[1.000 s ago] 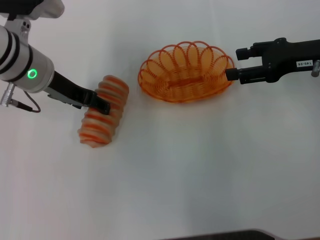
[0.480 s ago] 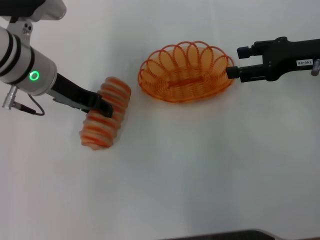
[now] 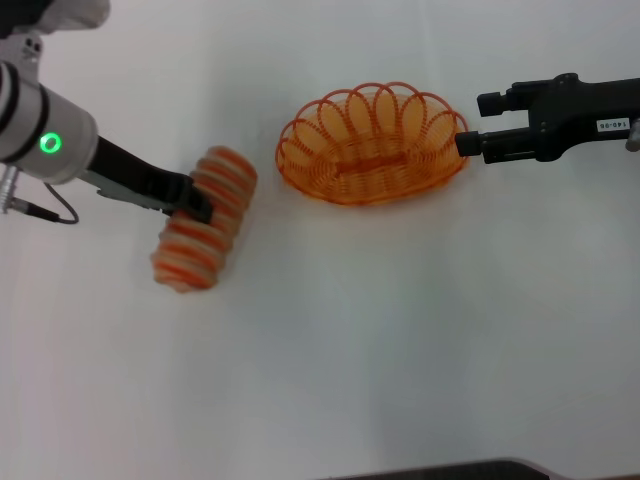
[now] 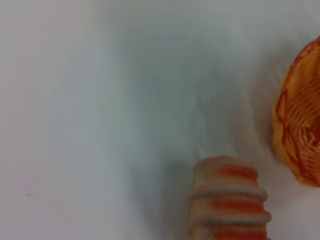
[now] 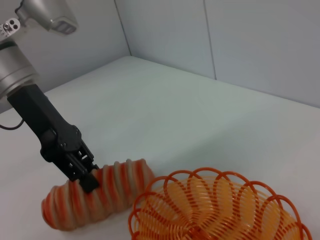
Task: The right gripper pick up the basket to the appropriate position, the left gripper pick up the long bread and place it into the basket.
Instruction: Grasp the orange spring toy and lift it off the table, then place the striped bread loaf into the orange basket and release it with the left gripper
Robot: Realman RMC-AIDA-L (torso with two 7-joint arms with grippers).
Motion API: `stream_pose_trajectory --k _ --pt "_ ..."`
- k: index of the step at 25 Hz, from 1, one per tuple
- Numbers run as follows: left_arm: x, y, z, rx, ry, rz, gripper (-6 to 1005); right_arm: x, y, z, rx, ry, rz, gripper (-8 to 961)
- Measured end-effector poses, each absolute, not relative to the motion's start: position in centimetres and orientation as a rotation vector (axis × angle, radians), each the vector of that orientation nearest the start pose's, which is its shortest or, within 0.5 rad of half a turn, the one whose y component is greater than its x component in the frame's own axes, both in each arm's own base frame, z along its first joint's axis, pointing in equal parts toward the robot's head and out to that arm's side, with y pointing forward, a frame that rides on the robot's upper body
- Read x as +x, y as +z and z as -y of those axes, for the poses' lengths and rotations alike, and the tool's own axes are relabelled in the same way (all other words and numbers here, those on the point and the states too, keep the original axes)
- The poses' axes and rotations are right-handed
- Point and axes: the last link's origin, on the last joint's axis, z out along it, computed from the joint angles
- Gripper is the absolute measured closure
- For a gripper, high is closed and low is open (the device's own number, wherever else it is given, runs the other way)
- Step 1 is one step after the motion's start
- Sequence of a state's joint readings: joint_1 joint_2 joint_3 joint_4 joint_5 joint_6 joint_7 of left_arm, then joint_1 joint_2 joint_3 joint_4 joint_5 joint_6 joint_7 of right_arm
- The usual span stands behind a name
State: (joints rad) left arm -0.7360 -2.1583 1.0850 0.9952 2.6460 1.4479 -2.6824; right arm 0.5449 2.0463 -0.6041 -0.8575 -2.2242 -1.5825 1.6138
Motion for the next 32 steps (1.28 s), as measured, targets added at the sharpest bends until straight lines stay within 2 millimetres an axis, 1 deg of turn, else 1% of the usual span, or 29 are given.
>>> stream_pose_trajectory --k 2,4,7,9,12,14,16,18,21,23,26,28,32 --pt "-20.5 -2.6 -37.6 -2.415 0.269 1.466 599 27.8 4.7 -34.4 -2.674 0.415 -0.77 186" --pt "-20.9 -1.5 -38.1 -2.399 0.215 1.464 634 27.8 4.7 -34.4 -2.671 0.417 -0.773 186" --pt "-21.4 0.5 -39.1 -2.366 0.145 1.452 660 27.9 4.8 -34.4 -2.667 0.42 -0.774 186" --pt "-21.4 1.3 -39.7 -2.36 0.111 1.428 677 27.9 4.9 -34.4 -2.661 0.425 -0.776 187" --pt "-20.4 2.0 -40.5 -2.399 -0.001 1.351 700 27.9 5.0 -34.5 -2.652 0.438 -0.777 187" --pt "-18.8 1.9 -41.2 -2.449 -0.101 1.271 715 27.9 5.1 -34.5 -2.642 0.451 -0.785 187" --pt "-17.1 1.6 -41.8 -2.502 -0.171 1.177 727 27.9 5.3 -34.4 -2.635 0.463 -0.797 187" --pt "-15.7 1.2 -42.3 -2.546 -0.2 1.093 736 28.0 5.4 -34.3 -2.631 0.473 -0.805 187" --pt "-13.2 -0.4 -42.7 -2.645 -0.209 0.925 750 28.2 5.5 -34.0 -2.631 0.482 -0.816 187" --pt "-12.0 -1.5 -42.6 -2.702 -0.196 0.84 759 28.3 5.6 -33.7 -2.636 0.488 -0.823 187" --pt "-10.8 -3.3 -42.3 -2.77 -0.127 0.721 772 28.5 5.8 -33.3 -2.637 0.51 -0.839 187" --pt "-10.0 -4.8 -41.7 -2.829 -0.048 0.619 788 28.8 6.0 -33.0 -2.627 0.527 -0.851 187" --pt "-8.9 -6.9 -40.6 -2.903 0.067 0.447 827 29.0 6.2 -32.7 -2.62 0.536 -0.86 187"
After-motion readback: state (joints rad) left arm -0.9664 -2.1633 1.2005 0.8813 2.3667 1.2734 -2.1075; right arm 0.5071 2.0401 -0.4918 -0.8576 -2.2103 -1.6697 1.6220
